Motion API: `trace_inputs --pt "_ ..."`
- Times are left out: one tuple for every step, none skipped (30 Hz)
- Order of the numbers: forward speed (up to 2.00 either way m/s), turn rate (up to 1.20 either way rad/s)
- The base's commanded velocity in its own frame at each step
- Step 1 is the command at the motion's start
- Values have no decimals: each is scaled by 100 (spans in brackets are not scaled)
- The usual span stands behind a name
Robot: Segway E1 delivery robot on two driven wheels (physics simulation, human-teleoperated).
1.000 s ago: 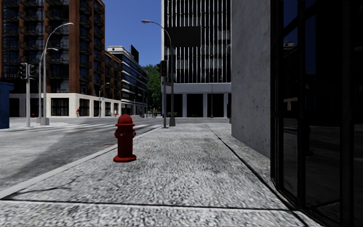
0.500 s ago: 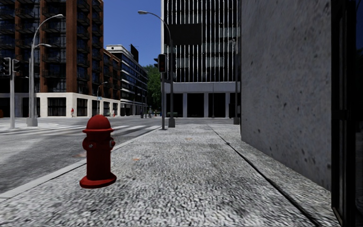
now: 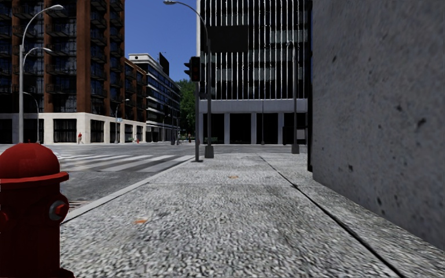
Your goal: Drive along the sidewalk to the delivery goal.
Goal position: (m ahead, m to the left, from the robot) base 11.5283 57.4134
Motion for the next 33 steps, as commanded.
trace_inputs --pt "200 0" --pt "200 0" --pt "200 0" --pt "200 0" --pt "200 0" --pt "200 0" --pt "200 0" --pt "200 0" --pt "200 0" --pt "200 0" --pt "200 0" --pt "200 0" --pt "200 0" --pt "200 0" --pt "200 0" --pt "200 0" --pt "200 0" --pt "200 0" --pt "200 0" --pt "200 0" --pt "200 0" --pt "200 0" --pt "200 0" --pt "200 0" --pt "200 0" --pt "200 0" --pt "200 0" --pt "200 0" --pt "200 0" --pt "200 0" --pt "200 0" --pt "200 0" --pt "200 0"
